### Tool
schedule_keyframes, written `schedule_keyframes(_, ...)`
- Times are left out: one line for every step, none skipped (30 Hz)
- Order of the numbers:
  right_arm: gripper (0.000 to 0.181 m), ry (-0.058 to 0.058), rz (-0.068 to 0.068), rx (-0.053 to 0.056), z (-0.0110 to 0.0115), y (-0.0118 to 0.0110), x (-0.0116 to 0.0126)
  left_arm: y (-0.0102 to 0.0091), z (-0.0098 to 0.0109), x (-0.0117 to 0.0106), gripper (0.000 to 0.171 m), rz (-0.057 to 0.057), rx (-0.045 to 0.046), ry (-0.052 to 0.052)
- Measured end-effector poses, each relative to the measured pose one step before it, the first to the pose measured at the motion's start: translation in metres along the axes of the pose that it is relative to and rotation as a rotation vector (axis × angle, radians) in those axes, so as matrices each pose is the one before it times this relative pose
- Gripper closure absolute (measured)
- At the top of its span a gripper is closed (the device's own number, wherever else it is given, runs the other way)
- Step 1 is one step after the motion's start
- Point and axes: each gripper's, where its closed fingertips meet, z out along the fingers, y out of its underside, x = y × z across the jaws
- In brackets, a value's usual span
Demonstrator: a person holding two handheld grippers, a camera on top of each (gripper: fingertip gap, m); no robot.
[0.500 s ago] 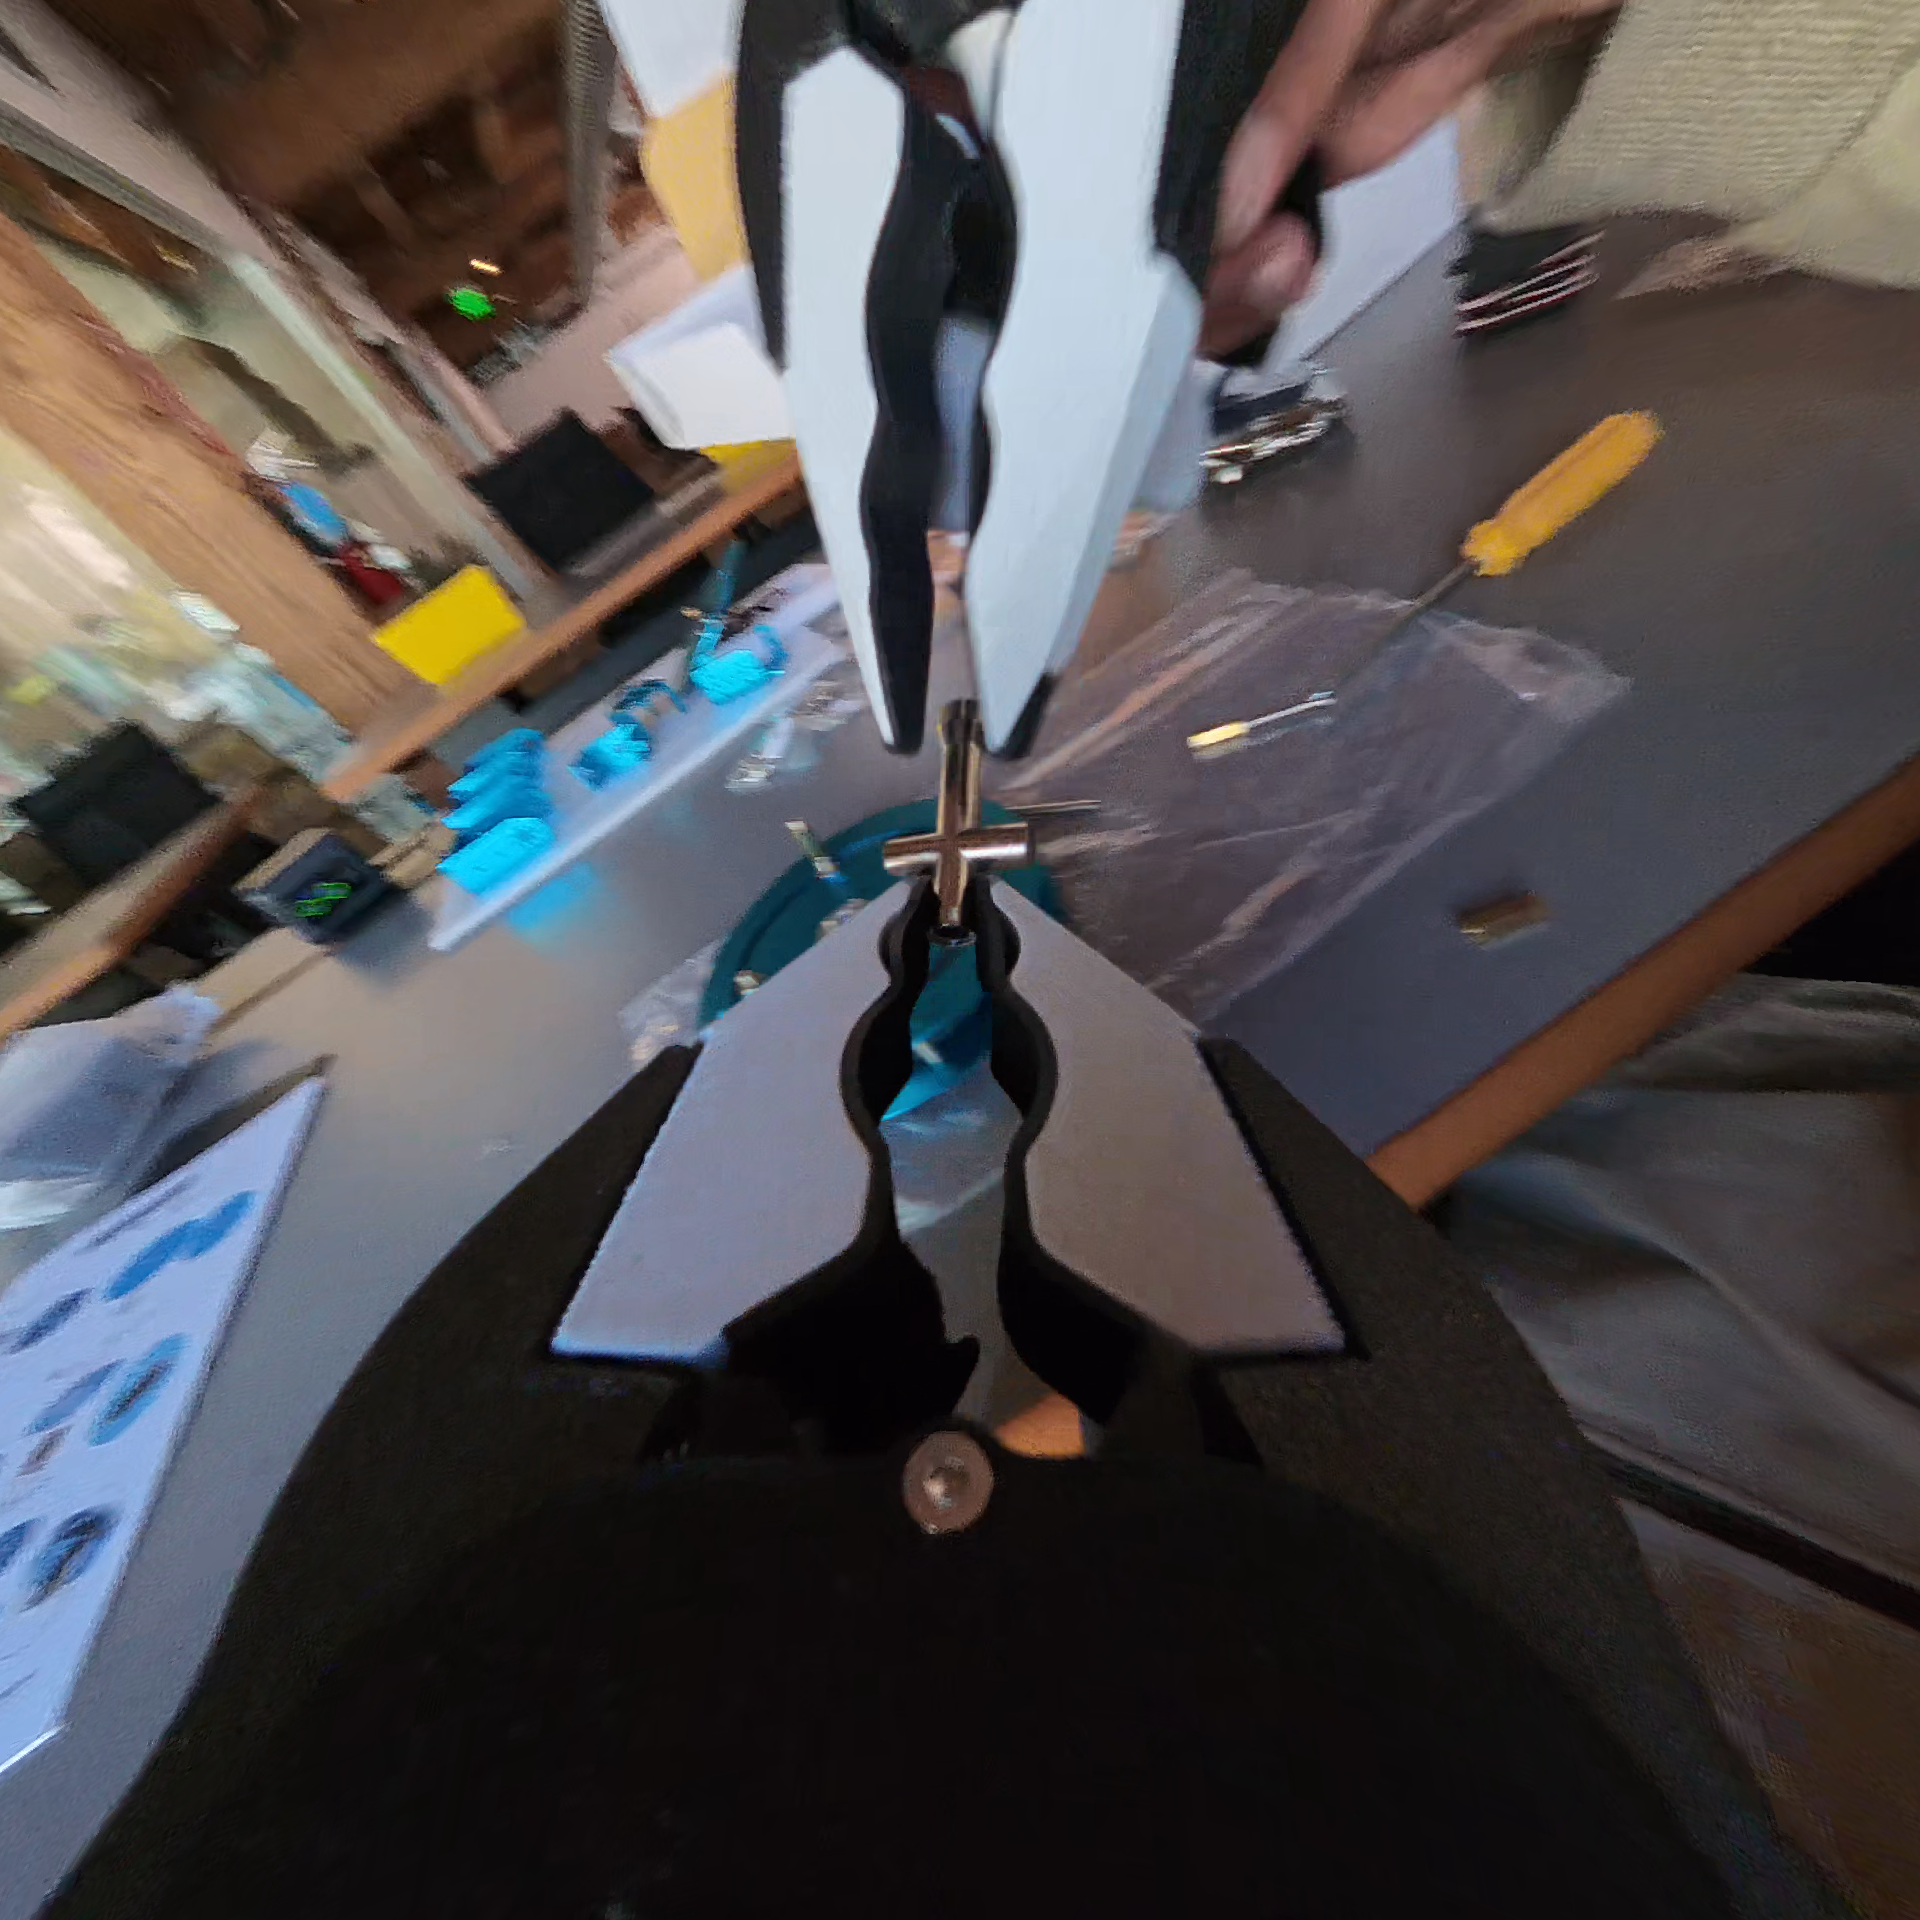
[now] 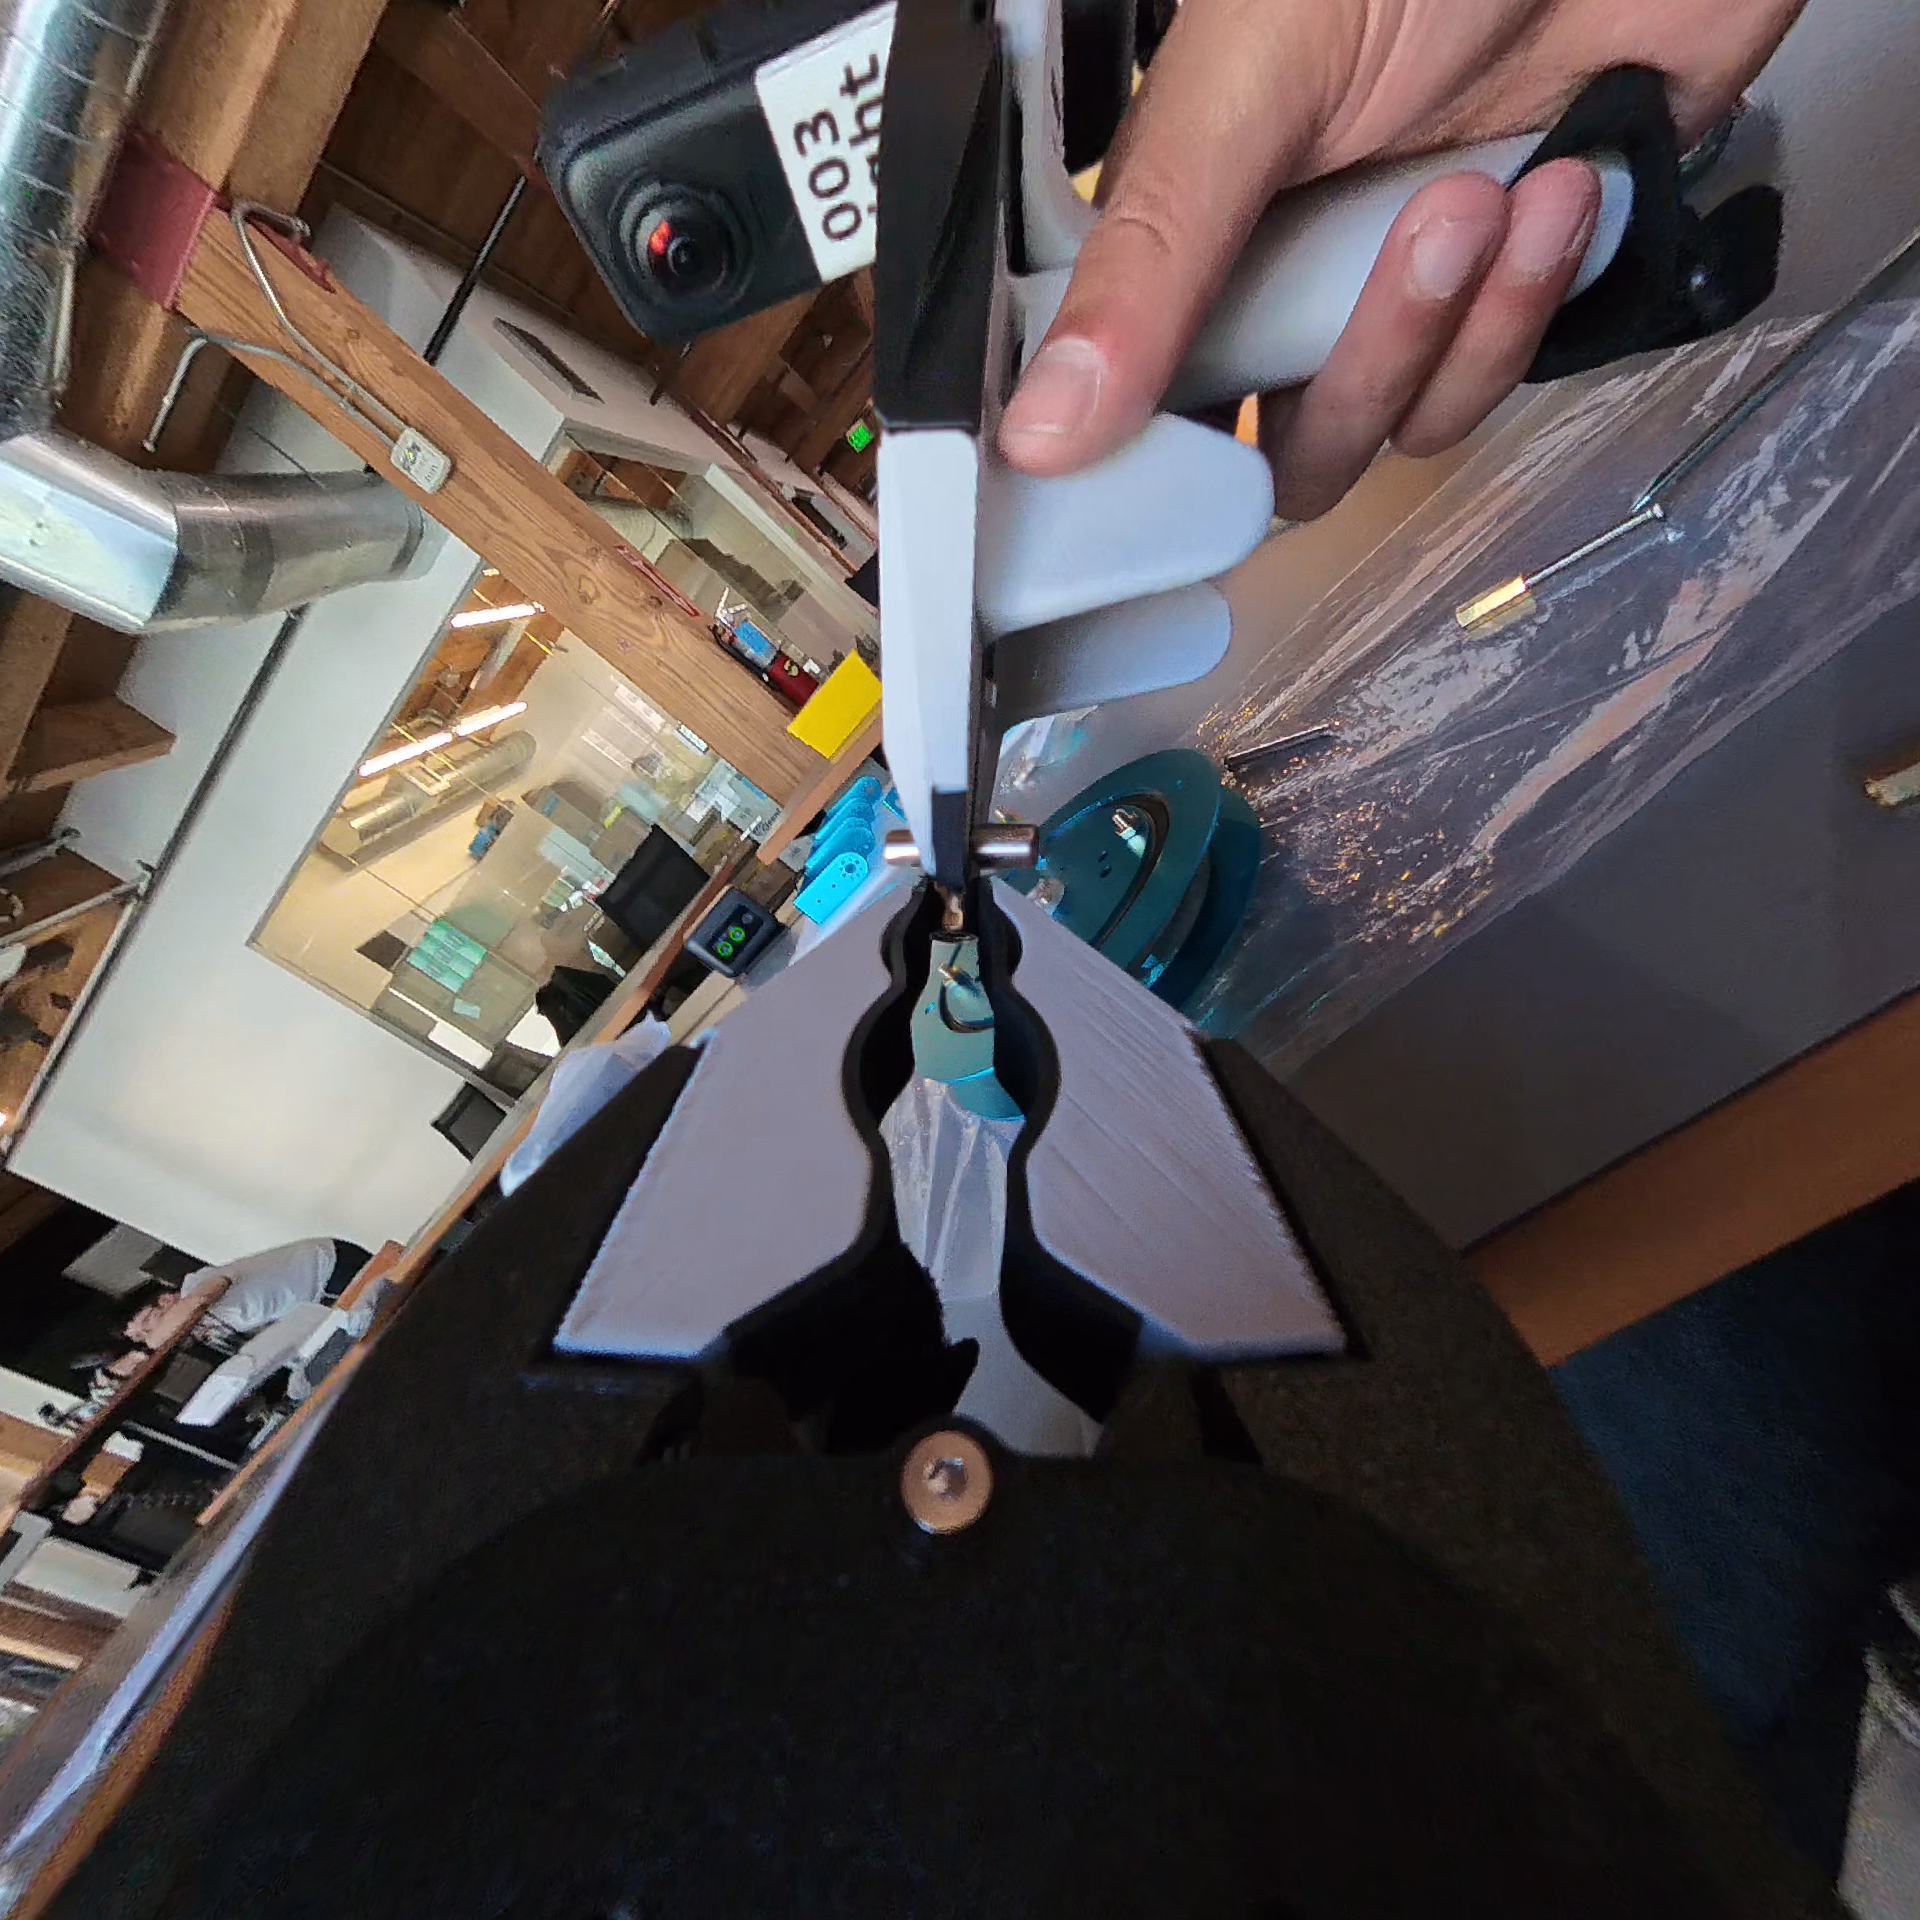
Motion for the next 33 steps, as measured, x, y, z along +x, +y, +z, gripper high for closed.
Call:
schedule_keyframes(0.175, 0.017, -0.0029, -0.0041, -0.00061, 0.00019, 0.00131, 0.00133, 0.00168, 0.00161, 0.165, -0.0289, -0.00903, 0.0122)
schedule_keyframes(0.174, 0.0357, -0.0199, -0.0171, -0.00112, 0.00145, 0.00249, 0.00253, 0.00122, 0.00385, 0.165, -0.0529, -0.01433, 0.0399)
schedule_keyframes(0.174, 0.038, -0.0307, -0.0269, -0.00344, 0.00033, 0.00154, 0.004, 0.00007, 0.00112, 0.164, -0.0798, -0.02158, 0.0344)
schedule_keyframes(0.174, 0.0607, -0.0492, -0.0287, -0.00708, -0.00248, 0.00386, 0.0044, -0.00035, 0.0004, 0.162, -0.0863, -0.0167, 0.0406)
schedule_keyframes(0.174, 0.1022, -0.0833, -0.0499, -0.00916, -0.00158, 0.00981, 0.00444, 0.00012, 0.00085, 0.16, -0.0868, -0.01707, 0.0515)
schedule_keyframes(0.174, 0.0723, -0.1071, -0.0606, -0.00775, -0.0003, 0.00695, 0.004, 0.00093, 0.00178, 0.158, -0.0836, -0.02345, 0.059)
schedule_keyframes(0.174, -0.0098, -0.0868, -0.0342, -0.005, -0.00335, -0.00303, 0.00301, 0.00142, 0.00109, 0.154, -0.0779, -0.02867, 0.0505)
schedule_keyframes(0.174, -0.0249, -0.0514, -0.0277, -0.0023, -0.00472, -0.00311, 0.00091, 0.00153, 0.00136, 0.152, -0.0671, -0.02033, 0.0451)
schedule_keyframes(0.174, 0.0146, -0.0429, -0.0517, 0.00048, -0.00128, 0.00392, 0.00024, 0.00182, 0.00295, 0.15, -0.052, -0.01785, 0.0477)
schedule_keyframes(0.174, 0.0165, -0.0414, -0.0654, 0.00255, 0.00153, 0.00485, 0.00095, 0.00214, 0.00023, 0.149, -0.0388, -0.02137, 0.0257)
schedule_keyframes(0.174, -0.0197, -0.0388, -0.0503, 0.00438, 0.00066, -0.00047, -0.00095, 0.00111, -0.00342, 0.15, -0.0236, -0.0023, 0.0)
schedule_keyframes(0.174, -0.034, -0.0331, -0.0362, 0.0058, 0.00009, -0.00265, -0.00079, 0.00089, -0.00282, 0.15, -0.0094, 0.00217, 0.0039)
schedule_keyframes(0.174, -0.0316, -0.008, -0.0325, 0.00648, 0.00055, -0.00131, 0.002, 0.00136, -0.00376, 0.15, -0.0042, -0.01327, -0.0029)
schedule_keyframes(0.174, -0.0275, 0.009, -0.0301, 0.00653, 0.00111, 0.00035, 0.00252, 0.00137, -0.00473, 0.15, -0.0039, -0.01285, -0.0105)
schedule_keyframes(0.173, 0.001, 0.0009, -0.0262, 0.00532, 0.00131, 0.00419, 0.00121, 0.00064, -0.00263, 0.15, -0.0096, -0.00182, 0.0004)
schedule_keyframes(0.173, 0.024, -0.0094, -0.0088, 0.00417, 0.00063, 0.00629, -0.00062, -0.00032, -0.00014, 0.151, -0.0129, 0.01023, 0.0132)
schedule_keyframes(0.174, 0.006, -0.0068, -0.0089, 0.00368, 0.00146, 0.00328, -0.00077, -0.00053, 0.00129, 0.151, -0.0105, 0.01029, 0.0182)
schedule_keyframes(0.174, -0.0035, 0.005, -0.0084, 0.00284, 0.00187, 0.00168, 0.00036, -0.0002, 0.00008, 0.151, -0.0042, 0.00135, 0.0072)
schedule_keyframes(0.174, -0.0046, 0.0068, -0.008, 0.00203, 0.00197, 0.00102, 0.00105, 0.00035, -0.00018, 0.151, 0.0076, -0.0036, 0.0023)
schedule_keyframes(0.174, 0.0005, 0.0001, -0.01, 0.00158, 0.0018, 0.00092, 0.00001, 0.00023, 0.00039, 0.151, 0.0185, 0.00239, 0.0029)
schedule_keyframes(0.174, 0.0092, -0.0085, -0.0019, 0.00073, 0.00005, 0.00122, -0.00122, -0.00007, 0.00092, 0.153, 0.0293, 0.00992, 0.002)
schedule_keyframes(0.174, 0.0005, -0.0026, -0.0038, 0.00071, -0.00025, -0.00024, -0.00073, 0.00002, 0.00052, 0.155, 0.0283, 0.0065, -0.0024)
schedule_keyframes(0.174, 0.0013, 0.0004, -0.011, 0.00065, 0.00041, -0.00018, 0.00039, 0.00058, -0.00038, 0.157, 0.0158, -0.00287, -0.0067)
schedule_keyframes(0.174, 0.0067, -0.0021, -0.0146, 0.00087, 0.00099, 0.00078, 0.00142, 0.00113, 0.0011, 0.157, 0.0059, -0.0093, 0.0051)
schedule_keyframes(0.174, -0.006, 0.0015, -0.0056, 0.00049, -0.00048, -0.0007, 0.00131, 0.00122, 0.00095, 0.157, -0.0008, -0.00637, 0.005)
schedule_keyframes(0.174, -0.0025, -0.0032, -0.0066, 0.0001, -0.00037, 0.00008, 0.00186, 0.00141, -0.0004, 0.157, -0.0028, -0.00761, -0.003)
schedule_keyframes(0.174, -0.0013, -0.0027, -0.0055, 0.00009, -0.00062, 0.00034, 0.00216, 0.00181, 0.00025, 0.157, -0.0038, -0.00954, 0.0015)
schedule_keyframes(0.174, -0.0051, 0.0003, -0.0079, 0.00017, -0.00044, -0.0001, 0.00067, 0.00156, 0.00096, 0.158, -0.0056, -0.00064, 0.0067)
schedule_keyframes(0.174, -0.0031, -0.0027, -0.0111, 0.00014, -0.00027, -0.00003, -0.00014, 0.00057, 0.00101, 0.158, -0.0053, 0.00083, 0.007)
schedule_keyframes(0.174, 0.0013, -0.0049, -0.0145, -0.00002, -0.00007, 0.0002, -0.00016, 0.00031, -0.0004, 0.159, 0.0002, -0.00389, -0.0019)
schedule_keyframes(0.174, -0.0016, -0.0003, -0.0126, 0.00015, -0.00023, -0.00022, -0.00003, 0.00013, -0.00109, 0.161, 0.0039, -0.00454, -0.005)
schedule_keyframes(0.174, -0.0042, 0.0066, -0.0133, 0.0002, -0.00036, -0.00016, -0.00036, 0.00029, -0.00005, 0.161, -0.0004, -0.00099, 0.0023)
schedule_keyframes(0.174, 0.0009, 0.001, -0.0141, 0.00021, -0.00053, 0.0004, 0.00021, 0.00045, -0.00045, 0.161, -0.0045, -0.00313, 0.0006)
